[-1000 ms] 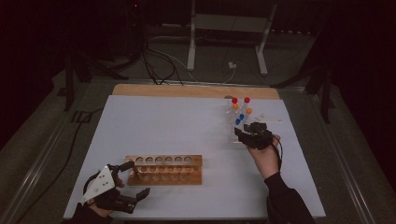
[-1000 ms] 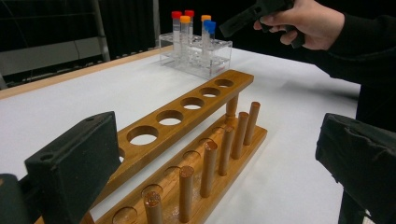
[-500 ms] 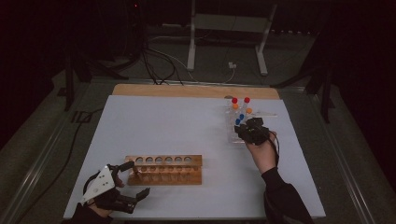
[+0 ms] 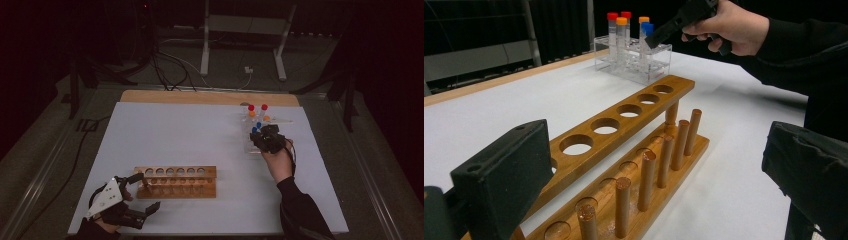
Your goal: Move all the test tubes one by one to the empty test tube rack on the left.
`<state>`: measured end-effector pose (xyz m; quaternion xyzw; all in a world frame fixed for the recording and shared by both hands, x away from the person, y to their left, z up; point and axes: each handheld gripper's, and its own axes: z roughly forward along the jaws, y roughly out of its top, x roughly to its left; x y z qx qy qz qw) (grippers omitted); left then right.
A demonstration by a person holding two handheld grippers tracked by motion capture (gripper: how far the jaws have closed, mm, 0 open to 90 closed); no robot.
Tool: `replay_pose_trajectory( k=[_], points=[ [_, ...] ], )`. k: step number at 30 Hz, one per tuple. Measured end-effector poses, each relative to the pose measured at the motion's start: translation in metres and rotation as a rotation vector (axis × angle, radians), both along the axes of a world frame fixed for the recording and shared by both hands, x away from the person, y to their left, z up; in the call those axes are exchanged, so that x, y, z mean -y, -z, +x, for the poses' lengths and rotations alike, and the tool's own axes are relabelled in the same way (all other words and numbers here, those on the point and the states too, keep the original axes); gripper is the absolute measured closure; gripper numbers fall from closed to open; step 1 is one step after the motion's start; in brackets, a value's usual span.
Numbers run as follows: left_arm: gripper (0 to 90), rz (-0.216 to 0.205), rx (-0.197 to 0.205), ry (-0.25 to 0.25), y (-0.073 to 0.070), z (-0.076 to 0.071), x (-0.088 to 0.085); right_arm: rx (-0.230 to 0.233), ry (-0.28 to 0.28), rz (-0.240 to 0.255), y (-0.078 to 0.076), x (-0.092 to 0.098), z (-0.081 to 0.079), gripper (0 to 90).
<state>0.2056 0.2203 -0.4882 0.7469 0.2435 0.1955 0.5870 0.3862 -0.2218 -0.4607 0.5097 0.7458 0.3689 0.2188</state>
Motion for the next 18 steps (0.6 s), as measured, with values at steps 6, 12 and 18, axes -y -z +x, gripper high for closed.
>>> replay_pose_trajectory(
  k=[6, 12, 18],
  points=[
    [0.6, 0.003, -0.002, -0.004, 0.0001, 0.0001, 0.0, 0.012, -0.008, -0.029, 0.0, -0.0026, -0.0008, 76.3],
    [0.6, -0.002, 0.0, -0.001, 0.0, -0.0002, -0.0001, 0.039, -0.012, -0.053, -0.0025, -0.0049, -0.0037, 76.4],
    [0.6, -0.002, 0.0, -0.003, 0.0, -0.0002, -0.0003, 0.062, -0.031, -0.057, -0.009, -0.0028, -0.007, 76.4]
  ],
)
